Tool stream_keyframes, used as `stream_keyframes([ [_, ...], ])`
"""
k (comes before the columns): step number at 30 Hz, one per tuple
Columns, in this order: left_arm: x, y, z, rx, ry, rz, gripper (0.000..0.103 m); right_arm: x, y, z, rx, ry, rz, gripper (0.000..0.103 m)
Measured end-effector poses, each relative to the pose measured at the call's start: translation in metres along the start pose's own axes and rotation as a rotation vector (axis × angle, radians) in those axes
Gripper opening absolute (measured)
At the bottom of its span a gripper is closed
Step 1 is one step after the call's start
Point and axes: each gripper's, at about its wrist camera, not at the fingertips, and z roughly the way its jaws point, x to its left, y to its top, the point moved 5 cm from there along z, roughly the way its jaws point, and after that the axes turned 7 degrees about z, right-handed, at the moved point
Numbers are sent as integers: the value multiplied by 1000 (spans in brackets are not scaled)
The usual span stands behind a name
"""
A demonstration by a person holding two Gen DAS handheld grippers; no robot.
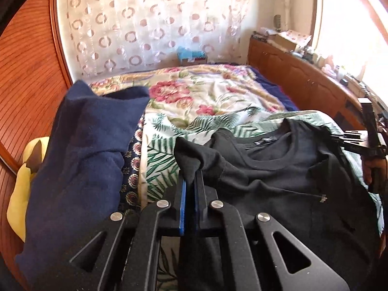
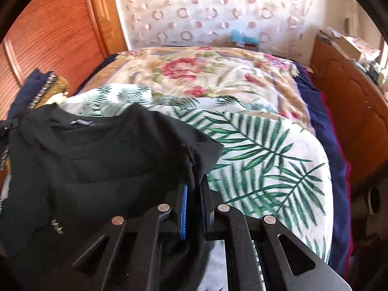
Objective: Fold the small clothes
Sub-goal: 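Grasp the hem with the left gripper while the right gripper grasps the hem too, then lift the held hem with both grippers and fold it over toward the collar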
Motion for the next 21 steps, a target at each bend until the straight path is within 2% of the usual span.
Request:
stream_keyframes([
  [4, -15, -2, -40, -70, -25, 18, 6, 15, -2, -41, -91, 38, -16, 7],
  [10, -30, -20, -115, -184, -41, 40, 6, 37, -25, -129, -226, 72, -42, 7],
  [15, -39, -53, -161, -235, -53, 35, 6, 48, -66, -192, -291, 89, -55, 7],
  [21, -44, -104, -204, -263, -76, -9, 6, 47, -130, -245, -307, 101, -58, 7],
])
